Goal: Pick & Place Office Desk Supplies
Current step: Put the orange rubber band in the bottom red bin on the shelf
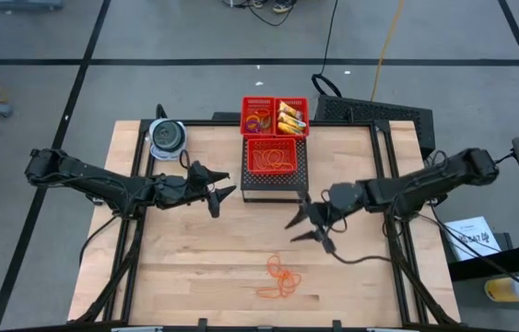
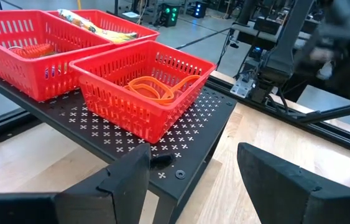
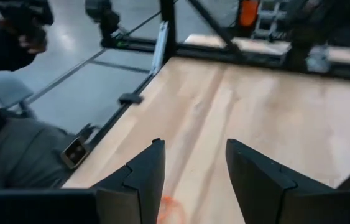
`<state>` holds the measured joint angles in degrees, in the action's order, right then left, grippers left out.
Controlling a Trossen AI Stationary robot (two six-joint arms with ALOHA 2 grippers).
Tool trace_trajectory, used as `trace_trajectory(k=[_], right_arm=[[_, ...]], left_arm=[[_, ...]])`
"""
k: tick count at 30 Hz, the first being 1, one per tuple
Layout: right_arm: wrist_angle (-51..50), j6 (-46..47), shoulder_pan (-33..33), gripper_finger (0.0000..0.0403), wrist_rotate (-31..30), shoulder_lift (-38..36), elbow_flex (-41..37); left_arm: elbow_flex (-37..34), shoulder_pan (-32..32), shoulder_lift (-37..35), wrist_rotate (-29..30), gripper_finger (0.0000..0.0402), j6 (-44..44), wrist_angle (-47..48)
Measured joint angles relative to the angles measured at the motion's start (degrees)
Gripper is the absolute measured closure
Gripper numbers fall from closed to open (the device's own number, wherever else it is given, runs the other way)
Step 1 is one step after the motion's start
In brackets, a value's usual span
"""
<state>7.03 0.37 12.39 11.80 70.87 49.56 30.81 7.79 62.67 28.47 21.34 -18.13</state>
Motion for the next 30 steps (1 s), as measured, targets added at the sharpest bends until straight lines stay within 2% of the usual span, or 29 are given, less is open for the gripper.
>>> trace_trajectory(k=[2, 6, 11, 16, 21, 30], right_arm=[[2.5, 1.54, 2.5, 0.0237, -2.49, 0.01, -2.46], [5.38, 3.02, 8.75, 0.0231, -12.74, 1.85, -6.79], [5.05, 10.01, 15.35, 0.0226, -20.51, 7.64, -7.52], [7.08, 15.36, 18.98, 0.0229, -21.05, 14.97, -7.52], [7.61, 18.91, 19.82, 0.0231, -20.86, 21.48, -7.49], [12.49, 21.33, 21.56, 0.0232, -19.15, 28.72, -7.41]], left_arm=[[0.0, 0.0, 0.01, -0.02, 0.0151, -0.02, 0.02], [0.0, 0.0, 0.0, -0.02, 0.0151, -0.02, 0.0], [0.02, 0.0, 0.01, -0.02, 0.0151, -0.17, -0.06], [0.02, 0.0, 0.02, -0.02, 0.0151, -0.13, -0.07], [0.02, 0.04, 0.02, -0.02, 0.0151, -0.11, -0.11], [0.02, 0.0, 0.01, -0.02, 0.0151, -0.1, -0.12]])
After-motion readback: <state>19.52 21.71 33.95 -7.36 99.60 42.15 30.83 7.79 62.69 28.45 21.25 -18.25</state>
